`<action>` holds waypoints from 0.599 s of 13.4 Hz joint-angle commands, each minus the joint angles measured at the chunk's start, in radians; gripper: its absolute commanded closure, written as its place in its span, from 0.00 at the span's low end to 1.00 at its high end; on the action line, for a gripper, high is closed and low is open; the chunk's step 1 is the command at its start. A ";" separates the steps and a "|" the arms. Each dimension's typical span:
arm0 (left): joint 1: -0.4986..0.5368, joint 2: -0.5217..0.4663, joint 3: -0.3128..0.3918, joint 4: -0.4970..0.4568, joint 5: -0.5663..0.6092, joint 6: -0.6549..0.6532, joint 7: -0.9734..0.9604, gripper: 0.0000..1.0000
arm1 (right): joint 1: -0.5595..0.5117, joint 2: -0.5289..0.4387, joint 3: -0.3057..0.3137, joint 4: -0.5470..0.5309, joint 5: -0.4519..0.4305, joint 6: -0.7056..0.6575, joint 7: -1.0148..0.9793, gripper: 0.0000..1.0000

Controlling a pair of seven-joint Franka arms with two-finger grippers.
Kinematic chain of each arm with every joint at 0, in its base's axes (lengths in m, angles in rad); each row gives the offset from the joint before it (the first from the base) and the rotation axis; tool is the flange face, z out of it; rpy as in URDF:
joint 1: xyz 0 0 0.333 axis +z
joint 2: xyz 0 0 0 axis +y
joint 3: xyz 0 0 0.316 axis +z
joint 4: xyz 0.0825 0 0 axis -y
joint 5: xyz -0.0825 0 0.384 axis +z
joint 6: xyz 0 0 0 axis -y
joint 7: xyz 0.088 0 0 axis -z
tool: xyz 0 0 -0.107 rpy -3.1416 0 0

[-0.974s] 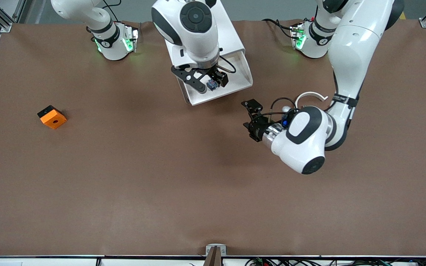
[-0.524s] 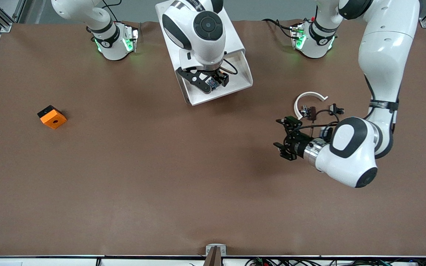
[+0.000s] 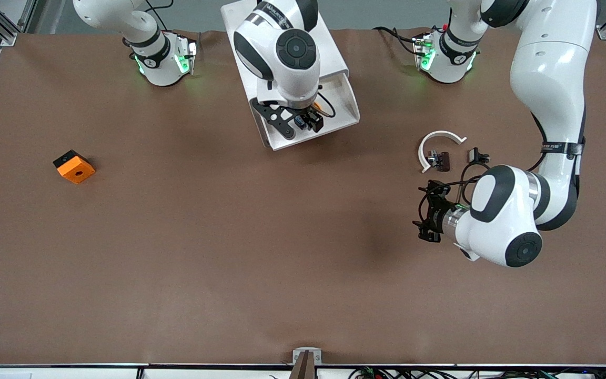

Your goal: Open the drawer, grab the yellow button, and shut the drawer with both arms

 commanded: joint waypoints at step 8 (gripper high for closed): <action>-0.010 -0.171 -0.004 -0.015 0.079 0.008 0.548 0.00 | 0.029 0.028 -0.003 0.003 0.007 0.014 0.003 0.25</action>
